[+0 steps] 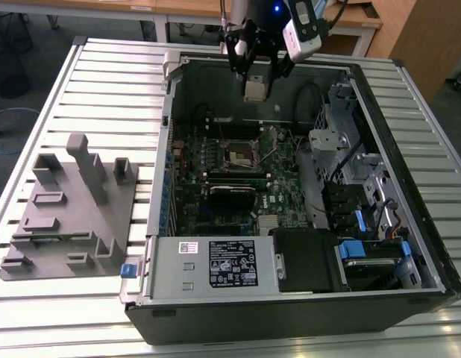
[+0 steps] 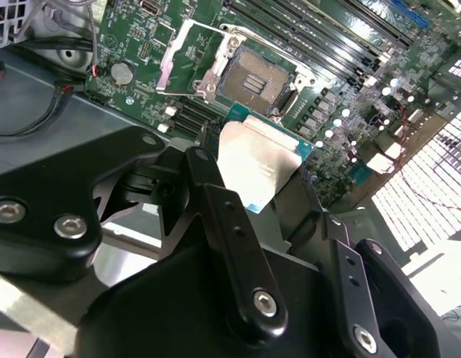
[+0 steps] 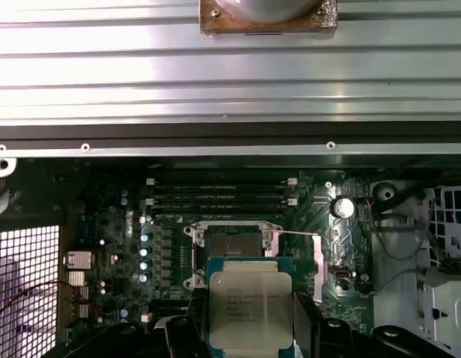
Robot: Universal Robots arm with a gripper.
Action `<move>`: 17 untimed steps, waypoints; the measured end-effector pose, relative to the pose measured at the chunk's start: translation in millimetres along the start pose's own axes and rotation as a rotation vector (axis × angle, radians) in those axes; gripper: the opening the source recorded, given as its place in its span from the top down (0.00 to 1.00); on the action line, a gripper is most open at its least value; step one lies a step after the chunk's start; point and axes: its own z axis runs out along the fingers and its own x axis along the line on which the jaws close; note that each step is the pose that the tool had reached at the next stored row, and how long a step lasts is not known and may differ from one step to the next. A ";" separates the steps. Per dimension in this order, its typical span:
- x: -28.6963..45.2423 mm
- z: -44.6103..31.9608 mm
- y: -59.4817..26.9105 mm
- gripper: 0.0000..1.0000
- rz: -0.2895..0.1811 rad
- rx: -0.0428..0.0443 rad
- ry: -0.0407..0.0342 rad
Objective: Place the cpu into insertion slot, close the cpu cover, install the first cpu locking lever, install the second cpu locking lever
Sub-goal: 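Place the cpu into insertion slot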
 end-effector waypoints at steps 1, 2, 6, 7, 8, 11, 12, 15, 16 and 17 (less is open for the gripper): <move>-0.1 1.9 -0.2 0.46 0.000 0.0000 0.0000; -0.1 3.7 -0.3 0.46 0.000 0.0001 0.0000; -0.2 7.8 -0.7 0.46 0.000 0.0001 0.0001; -0.1 7.8 -0.7 0.46 0.000 0.0002 0.0001; -0.2 7.8 -0.7 0.46 0.000 0.0002 0.0001; -0.2 8.4 -0.7 0.46 0.000 0.0000 0.0000; -0.2 8.6 -0.8 0.46 0.000 -0.0001 0.0000; -0.2 9.5 -0.8 0.46 0.000 0.0000 0.0000; -0.2 9.7 -0.9 0.46 0.000 0.0001 0.0000; -0.2 9.8 -0.9 0.46 0.000 0.0002 0.0001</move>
